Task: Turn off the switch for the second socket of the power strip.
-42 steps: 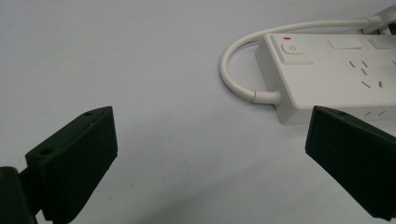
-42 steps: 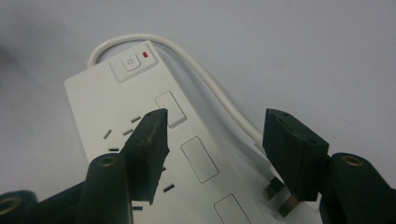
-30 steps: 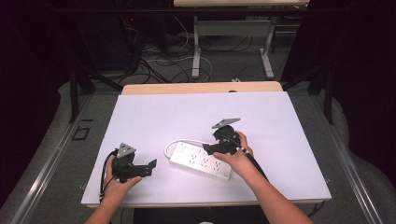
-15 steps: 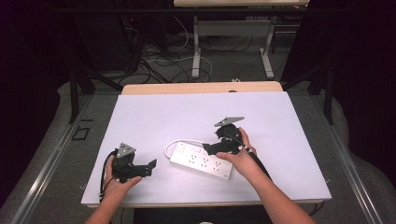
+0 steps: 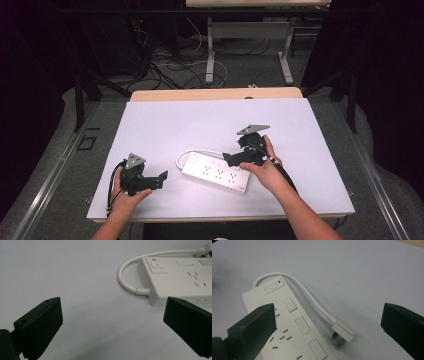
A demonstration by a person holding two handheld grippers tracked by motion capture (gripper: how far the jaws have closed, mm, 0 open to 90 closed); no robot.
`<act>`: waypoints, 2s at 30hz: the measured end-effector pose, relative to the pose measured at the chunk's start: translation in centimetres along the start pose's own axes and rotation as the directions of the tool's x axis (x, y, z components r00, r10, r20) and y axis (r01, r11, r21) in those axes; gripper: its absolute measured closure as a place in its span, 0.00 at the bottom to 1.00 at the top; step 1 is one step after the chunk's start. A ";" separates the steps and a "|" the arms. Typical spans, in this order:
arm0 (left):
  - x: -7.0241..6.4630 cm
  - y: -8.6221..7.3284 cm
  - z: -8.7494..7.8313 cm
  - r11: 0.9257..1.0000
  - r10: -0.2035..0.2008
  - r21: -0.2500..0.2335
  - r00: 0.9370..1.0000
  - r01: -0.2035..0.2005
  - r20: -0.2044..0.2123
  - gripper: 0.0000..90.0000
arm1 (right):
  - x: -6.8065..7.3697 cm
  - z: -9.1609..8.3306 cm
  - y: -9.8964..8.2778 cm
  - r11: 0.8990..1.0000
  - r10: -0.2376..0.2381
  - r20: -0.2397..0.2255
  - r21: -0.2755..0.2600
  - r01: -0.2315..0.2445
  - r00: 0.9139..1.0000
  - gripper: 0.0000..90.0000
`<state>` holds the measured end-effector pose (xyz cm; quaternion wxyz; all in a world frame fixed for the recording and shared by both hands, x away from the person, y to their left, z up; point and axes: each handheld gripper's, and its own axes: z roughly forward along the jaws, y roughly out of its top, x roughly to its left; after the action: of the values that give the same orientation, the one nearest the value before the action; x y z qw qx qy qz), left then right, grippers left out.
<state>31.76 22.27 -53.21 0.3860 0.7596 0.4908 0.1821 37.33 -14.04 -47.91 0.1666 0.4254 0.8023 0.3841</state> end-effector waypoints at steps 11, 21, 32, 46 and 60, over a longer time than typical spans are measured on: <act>0.0 0.0 0.0 1.000 0.002 0.000 1.000 -0.002 -0.005 0.02 | -1.5 -1.6 -0.9 1.000 0.022 0.027 -0.015 -0.022 0.999 0.00; -0.1 0.0 0.1 1.000 -0.002 -0.008 1.000 0.002 -0.020 0.00 | -2.8 -2.5 -1.9 0.998 0.051 0.047 -0.028 -0.050 0.998 0.00; -0.1 0.0 0.2 1.000 -0.003 -0.004 1.000 0.003 -0.027 0.00 | -4.4 -3.6 -3.0 0.997 0.069 0.083 -0.043 -0.065 0.994 0.00; -0.1 -0.1 0.3 1.000 -0.001 -0.004 0.999 0.001 -0.035 0.00 | -6.1 -4.8 -4.9 0.994 0.100 0.123 -0.055 -0.093 0.987 0.00; 0.0 -0.1 0.4 1.000 0.004 0.005 0.999 -0.004 -0.039 0.00 | -8.0 -5.5 -7.3 0.990 0.133 0.163 -0.075 -0.122 0.978 0.02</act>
<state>31.95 22.11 -53.49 0.3740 0.7578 0.4971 0.1966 34.71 -25.63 -50.38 0.2222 0.5010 0.7437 0.3828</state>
